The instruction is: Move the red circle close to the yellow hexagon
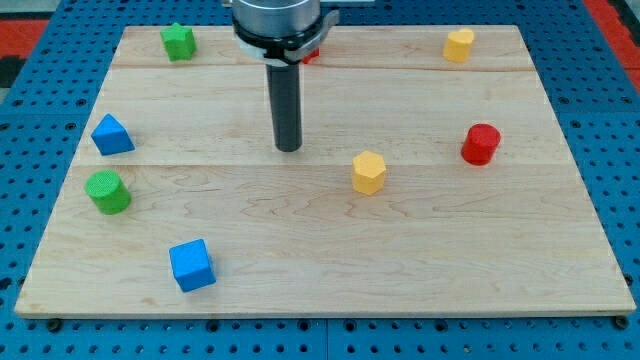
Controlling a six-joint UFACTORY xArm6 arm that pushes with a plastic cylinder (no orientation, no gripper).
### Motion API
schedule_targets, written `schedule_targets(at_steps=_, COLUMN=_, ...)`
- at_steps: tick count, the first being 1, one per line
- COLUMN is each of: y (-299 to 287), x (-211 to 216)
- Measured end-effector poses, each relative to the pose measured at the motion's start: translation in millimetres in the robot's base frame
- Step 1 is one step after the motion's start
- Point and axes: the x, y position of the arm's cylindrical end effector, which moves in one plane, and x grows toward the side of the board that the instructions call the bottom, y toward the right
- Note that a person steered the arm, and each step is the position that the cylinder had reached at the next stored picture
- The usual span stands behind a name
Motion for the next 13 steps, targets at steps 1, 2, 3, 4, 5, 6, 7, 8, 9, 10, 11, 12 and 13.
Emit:
schedule_targets(at_steps=1, y=-20, x=0)
schedule_targets(at_steps=2, y=-37, x=0)
schedule_targets(at_steps=3, y=-51, x=0)
schedule_targets(at_steps=4, y=-55, x=0)
schedule_targets(at_steps=5, y=-54, x=-11)
schedule_targets(at_steps=6, y=-33, x=-33)
schedule_targets(at_steps=7, y=66, x=-46)
schedule_targets(at_steps=8, y=181, x=-47)
schedule_targets(at_steps=9, y=245, x=-48)
schedule_targets(at_steps=10, y=256, x=-50)
schedule_targets(at_steps=11, y=270, x=-20)
schedule_targets(at_steps=12, y=262, x=20)
schedule_targets(at_steps=13, y=249, x=17)
